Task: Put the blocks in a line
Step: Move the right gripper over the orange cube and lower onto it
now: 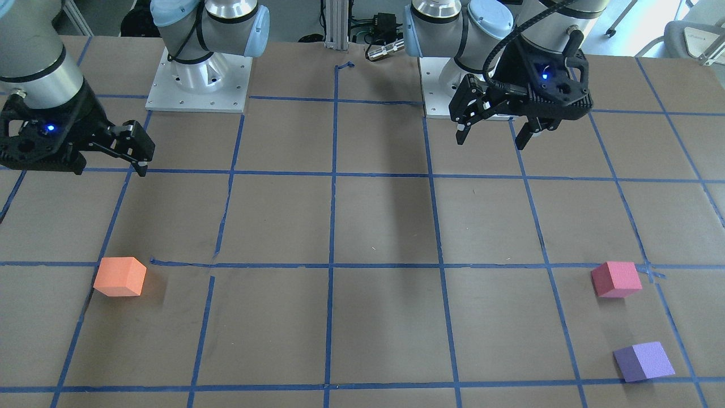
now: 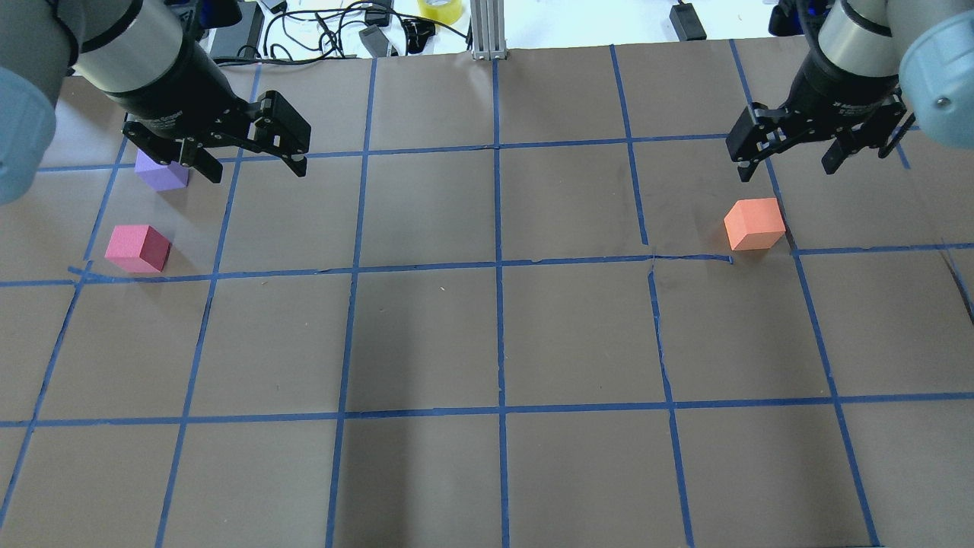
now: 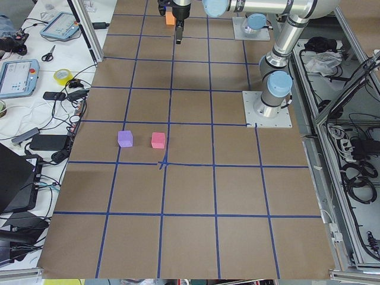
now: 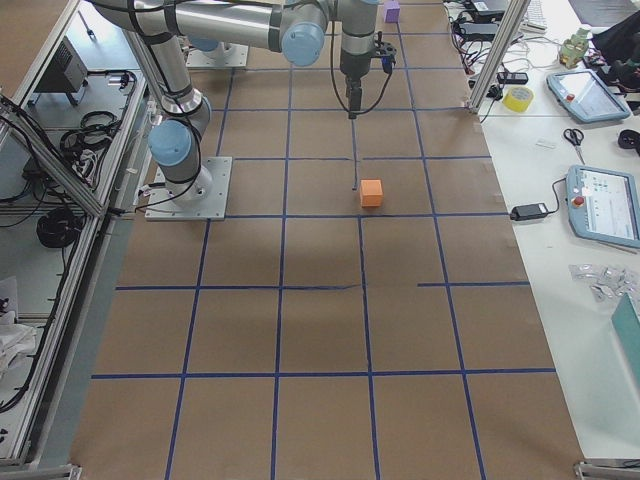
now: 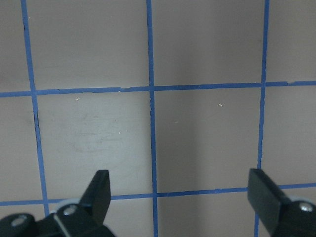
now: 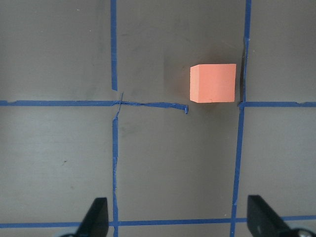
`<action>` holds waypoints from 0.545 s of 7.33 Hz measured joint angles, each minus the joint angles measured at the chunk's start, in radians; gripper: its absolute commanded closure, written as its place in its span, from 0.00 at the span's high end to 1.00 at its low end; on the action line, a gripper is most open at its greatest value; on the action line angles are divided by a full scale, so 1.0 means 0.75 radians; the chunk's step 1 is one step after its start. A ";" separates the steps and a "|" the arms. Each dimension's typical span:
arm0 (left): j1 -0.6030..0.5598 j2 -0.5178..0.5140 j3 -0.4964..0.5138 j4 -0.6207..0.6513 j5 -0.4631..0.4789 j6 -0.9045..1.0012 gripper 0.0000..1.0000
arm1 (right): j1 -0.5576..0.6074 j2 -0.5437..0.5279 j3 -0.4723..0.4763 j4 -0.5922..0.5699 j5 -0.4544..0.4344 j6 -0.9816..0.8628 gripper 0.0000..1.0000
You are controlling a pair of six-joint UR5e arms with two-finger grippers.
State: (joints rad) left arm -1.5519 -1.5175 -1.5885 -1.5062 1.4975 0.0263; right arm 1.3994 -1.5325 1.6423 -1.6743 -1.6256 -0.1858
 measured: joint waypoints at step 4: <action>-0.002 0.015 -0.009 0.000 -0.002 -0.008 1.00 | -0.190 0.195 0.063 -0.233 0.025 -0.257 1.00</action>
State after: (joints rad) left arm -1.5538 -1.5061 -1.5952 -1.5060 1.4957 0.0205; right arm 1.2571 -1.3864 1.6894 -1.8491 -1.6066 -0.3784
